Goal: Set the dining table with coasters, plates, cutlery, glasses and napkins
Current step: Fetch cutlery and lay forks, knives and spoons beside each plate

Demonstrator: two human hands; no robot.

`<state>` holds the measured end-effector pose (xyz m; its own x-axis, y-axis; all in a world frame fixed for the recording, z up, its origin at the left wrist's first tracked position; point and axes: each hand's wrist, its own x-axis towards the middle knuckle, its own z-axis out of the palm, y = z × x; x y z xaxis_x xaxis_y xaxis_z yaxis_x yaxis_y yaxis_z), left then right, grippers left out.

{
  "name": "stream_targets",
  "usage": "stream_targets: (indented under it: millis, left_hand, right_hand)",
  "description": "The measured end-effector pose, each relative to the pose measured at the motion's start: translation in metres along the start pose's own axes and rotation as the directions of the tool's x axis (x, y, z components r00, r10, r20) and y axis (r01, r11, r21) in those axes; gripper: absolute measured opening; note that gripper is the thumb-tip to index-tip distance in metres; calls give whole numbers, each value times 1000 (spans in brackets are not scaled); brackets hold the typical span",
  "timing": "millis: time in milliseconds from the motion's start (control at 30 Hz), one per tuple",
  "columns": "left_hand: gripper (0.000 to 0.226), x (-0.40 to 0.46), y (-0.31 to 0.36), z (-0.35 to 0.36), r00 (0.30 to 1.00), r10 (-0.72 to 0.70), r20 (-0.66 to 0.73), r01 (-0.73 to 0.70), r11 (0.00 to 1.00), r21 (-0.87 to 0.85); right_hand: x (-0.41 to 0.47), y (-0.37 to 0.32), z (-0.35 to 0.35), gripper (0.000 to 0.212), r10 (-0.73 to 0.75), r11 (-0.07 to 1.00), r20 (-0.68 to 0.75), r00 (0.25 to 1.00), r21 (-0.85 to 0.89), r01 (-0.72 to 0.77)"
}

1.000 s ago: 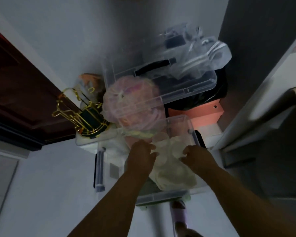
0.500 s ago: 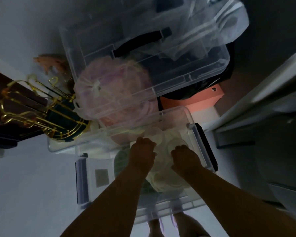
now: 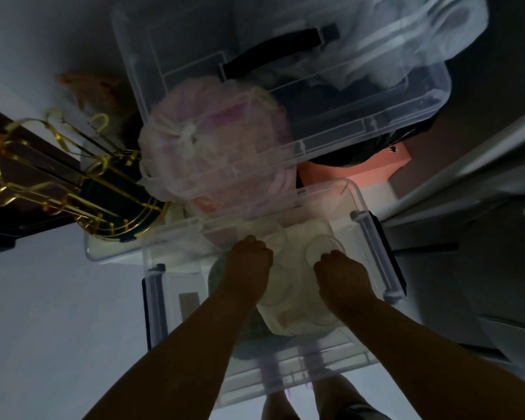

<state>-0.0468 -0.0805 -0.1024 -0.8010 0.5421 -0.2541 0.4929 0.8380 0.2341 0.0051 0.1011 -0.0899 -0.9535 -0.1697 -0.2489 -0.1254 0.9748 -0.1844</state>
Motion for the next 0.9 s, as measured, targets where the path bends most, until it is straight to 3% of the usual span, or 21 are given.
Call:
stream_targets:
  millis: [233,467,633,800,867,900]
  left_hand:
    - [44,-53,-37,-22,995,-87,-52,85,996,-34]
    - [46,-62,-47,2,980,-198,21,198,980,7]
    - [16,-62,-45,14,941,-315,123,319,948,-12]
    - [20,-69,-52,28,855,-441,272,451,892,28]
    - [15,-65,-55,33,877,-421,232,431,902,8]
    - [26,-64,-57,35,886,-404,228,418,909,-12]
  right_hand:
    - [-7,-60,-16,38,-160,987,-97,982,13,162]
    - [2,-96,13,40,-249,968,23,968,27,249]
    - [16,-105,43,41,-279,960,101,955,44,275]
    - [30,-112,55,20,-292,951,163,942,-51,304]
    - [32,-116,57,24,-286,957,169,943,-3,291]
    - [33,-119,54,27,-262,963,169,950,-12,268]
